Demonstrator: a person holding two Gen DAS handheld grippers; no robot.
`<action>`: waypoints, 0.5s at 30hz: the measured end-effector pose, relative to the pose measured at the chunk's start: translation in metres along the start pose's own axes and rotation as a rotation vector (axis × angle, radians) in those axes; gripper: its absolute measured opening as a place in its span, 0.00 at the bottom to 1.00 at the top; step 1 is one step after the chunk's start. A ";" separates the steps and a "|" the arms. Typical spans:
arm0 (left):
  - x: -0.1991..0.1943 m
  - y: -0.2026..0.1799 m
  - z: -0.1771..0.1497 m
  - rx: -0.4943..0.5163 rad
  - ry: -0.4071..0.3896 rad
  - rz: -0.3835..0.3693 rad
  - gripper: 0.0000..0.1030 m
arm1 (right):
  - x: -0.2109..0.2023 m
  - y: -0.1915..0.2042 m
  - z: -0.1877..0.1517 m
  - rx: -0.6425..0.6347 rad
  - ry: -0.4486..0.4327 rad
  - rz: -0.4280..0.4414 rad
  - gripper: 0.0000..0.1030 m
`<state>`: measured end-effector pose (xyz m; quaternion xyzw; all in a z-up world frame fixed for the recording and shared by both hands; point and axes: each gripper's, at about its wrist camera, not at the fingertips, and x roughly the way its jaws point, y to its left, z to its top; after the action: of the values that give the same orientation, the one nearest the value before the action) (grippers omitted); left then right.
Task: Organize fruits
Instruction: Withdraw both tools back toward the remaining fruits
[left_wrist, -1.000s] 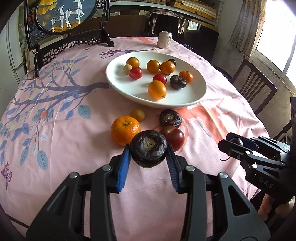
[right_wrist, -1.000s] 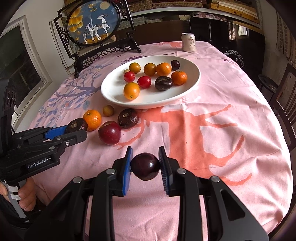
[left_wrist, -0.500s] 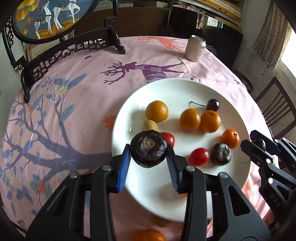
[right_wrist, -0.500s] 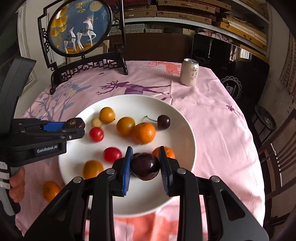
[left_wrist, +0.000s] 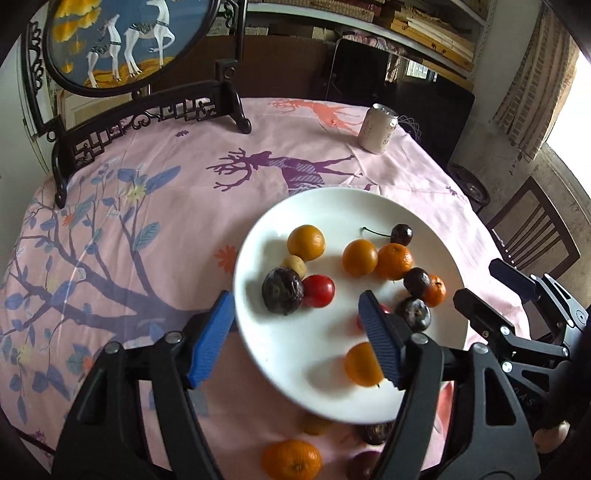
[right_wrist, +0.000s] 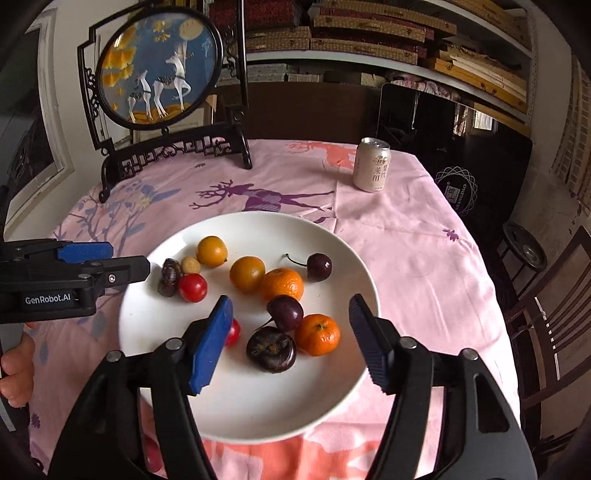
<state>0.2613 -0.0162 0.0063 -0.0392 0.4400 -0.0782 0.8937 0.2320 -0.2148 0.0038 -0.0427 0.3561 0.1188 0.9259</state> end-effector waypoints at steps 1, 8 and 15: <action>-0.013 0.001 -0.010 0.005 -0.016 0.013 0.76 | -0.012 0.002 -0.006 0.002 -0.012 0.001 0.82; -0.073 0.013 -0.109 -0.005 -0.121 0.031 0.89 | -0.073 0.027 -0.085 0.065 -0.008 0.072 0.90; -0.079 0.031 -0.155 -0.028 -0.080 0.059 0.89 | -0.073 0.062 -0.119 0.054 0.067 0.121 0.90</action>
<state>0.0944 0.0276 -0.0302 -0.0420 0.4057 -0.0441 0.9120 0.0866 -0.1880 -0.0358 -0.0003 0.3920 0.1634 0.9053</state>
